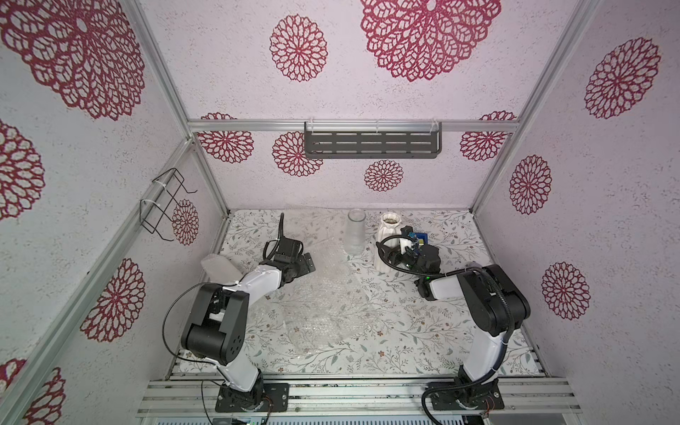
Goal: Wrap vases in bubble wrap
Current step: Adjust the bubble wrap at the center of the board.
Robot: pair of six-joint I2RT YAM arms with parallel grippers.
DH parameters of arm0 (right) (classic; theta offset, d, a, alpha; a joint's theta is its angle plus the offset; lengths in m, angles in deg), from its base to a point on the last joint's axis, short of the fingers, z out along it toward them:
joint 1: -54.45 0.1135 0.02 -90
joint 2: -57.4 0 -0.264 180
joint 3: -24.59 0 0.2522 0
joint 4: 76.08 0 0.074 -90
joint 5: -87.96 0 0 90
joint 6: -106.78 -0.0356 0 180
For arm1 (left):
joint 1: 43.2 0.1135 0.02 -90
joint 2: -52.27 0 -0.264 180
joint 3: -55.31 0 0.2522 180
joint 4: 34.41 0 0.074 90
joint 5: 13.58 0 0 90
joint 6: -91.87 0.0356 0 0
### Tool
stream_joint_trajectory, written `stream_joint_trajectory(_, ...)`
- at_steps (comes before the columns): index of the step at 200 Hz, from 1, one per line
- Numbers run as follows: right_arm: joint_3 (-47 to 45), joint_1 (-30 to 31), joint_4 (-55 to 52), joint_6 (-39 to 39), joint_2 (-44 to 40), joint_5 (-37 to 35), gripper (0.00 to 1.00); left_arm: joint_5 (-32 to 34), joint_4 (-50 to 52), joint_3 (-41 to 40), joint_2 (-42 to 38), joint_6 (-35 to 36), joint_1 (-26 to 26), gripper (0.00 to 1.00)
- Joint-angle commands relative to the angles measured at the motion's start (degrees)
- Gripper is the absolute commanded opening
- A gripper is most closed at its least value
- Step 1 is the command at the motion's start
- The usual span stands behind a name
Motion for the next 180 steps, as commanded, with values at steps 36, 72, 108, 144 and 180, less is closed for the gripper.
stream_joint_trajectory(36, -3.2, 7.8, -5.9, 9.3, -17.2, -5.6, 0.57, -1.1, 1.6, 8.0, 9.5, 0.7, 1.5, 0.96)
stream_joint_trajectory(72, -6.3, 12.5, -11.7, 11.3, -23.3, -6.5, 0.57, -2.9, 1.9, 13.8, 17.6, 0.4, 2.0, 0.95)
stream_joint_trajectory(108, -7.0, 18.0, -17.4, 13.9, -25.9, -9.2, 0.55, -4.3, 2.1, 19.6, 21.7, 1.4, 2.2, 0.95)
stream_joint_trajectory(144, -6.9, 23.4, -21.6, 17.2, -26.1, -12.8, 0.54, -5.7, 4.0, 18.2, 15.5, -0.2, 1.8, 0.94)
stream_joint_trajectory(180, -6.2, 27.1, -23.5, 20.5, -25.9, -16.0, 0.54, -5.6, 4.2, 9.9, 2.7, -1.5, 1.7, 0.95)
